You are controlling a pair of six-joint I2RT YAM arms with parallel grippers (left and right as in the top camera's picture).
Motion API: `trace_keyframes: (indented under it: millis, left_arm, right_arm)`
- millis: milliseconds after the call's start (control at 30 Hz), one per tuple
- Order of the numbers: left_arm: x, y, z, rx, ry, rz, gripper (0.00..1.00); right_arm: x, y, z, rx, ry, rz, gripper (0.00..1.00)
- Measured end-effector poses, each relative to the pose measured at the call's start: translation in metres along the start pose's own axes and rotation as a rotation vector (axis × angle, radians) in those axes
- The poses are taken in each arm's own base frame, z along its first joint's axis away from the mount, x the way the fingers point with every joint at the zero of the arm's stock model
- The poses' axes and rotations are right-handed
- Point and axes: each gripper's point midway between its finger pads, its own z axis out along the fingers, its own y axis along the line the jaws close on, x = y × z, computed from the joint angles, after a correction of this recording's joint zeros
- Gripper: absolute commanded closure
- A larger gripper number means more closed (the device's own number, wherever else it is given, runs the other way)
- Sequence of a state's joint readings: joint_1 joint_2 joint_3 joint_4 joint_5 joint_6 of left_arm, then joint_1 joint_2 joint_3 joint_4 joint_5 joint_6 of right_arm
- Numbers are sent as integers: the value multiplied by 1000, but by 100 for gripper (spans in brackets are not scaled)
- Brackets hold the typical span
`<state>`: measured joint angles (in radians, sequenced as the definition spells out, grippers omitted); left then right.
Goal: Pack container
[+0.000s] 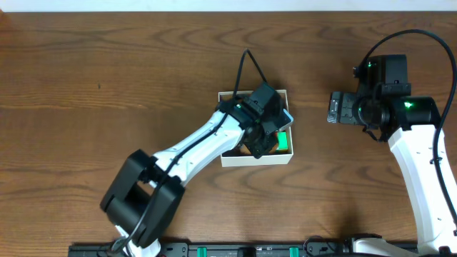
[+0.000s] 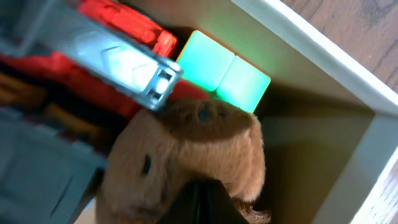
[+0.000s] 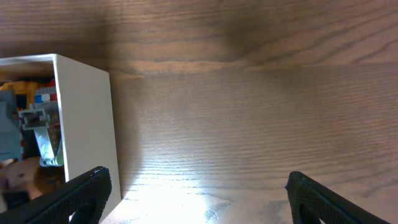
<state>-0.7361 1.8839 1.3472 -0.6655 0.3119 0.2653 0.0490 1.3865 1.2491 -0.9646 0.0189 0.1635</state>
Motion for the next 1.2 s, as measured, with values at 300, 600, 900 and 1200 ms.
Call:
trace_keyframes:
  millis: [300, 600, 900, 1200]
  left_arm:
    - [5, -4, 1, 30, 38, -19, 94]
    - [16, -8, 0, 53, 83, -37, 94]
    - [20, -9, 1, 66, 91, -46, 93]
    - [30, -12, -11, 56, 129, -51, 63]
  right_arm:
    - [0, 0, 0, 0, 0, 0, 7]
    - [0, 0, 0, 0, 0, 0, 7]
    - [0, 0, 0, 0, 0, 0, 7]
    - [0, 0, 0, 1, 1, 0, 7]
